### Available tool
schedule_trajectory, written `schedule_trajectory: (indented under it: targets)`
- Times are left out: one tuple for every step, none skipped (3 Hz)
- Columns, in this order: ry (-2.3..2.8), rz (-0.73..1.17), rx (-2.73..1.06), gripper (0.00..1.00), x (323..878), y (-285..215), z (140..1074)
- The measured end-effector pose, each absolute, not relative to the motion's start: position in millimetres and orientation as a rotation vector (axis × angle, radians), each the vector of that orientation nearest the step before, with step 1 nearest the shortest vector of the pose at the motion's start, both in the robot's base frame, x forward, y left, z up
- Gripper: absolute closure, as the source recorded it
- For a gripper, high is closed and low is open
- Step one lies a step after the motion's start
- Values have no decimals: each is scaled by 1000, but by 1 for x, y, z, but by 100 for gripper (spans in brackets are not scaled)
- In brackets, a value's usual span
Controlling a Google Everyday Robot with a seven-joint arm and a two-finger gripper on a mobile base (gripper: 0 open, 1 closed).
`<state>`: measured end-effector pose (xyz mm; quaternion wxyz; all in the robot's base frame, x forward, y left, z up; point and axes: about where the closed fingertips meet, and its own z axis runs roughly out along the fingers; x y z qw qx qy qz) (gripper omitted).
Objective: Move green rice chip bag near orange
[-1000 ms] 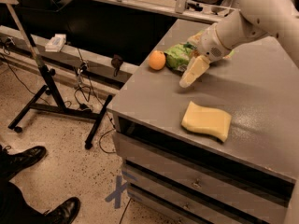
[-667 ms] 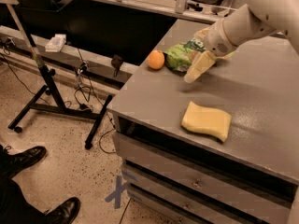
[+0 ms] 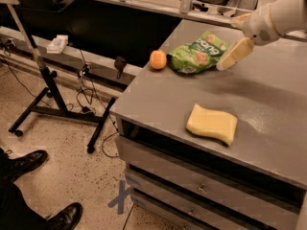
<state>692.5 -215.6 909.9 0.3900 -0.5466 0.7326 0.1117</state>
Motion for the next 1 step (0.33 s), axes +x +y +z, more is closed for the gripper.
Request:
schedule_trajectory:
  targets:
    - [1880, 287, -1252, 0, 678, -275, 934]
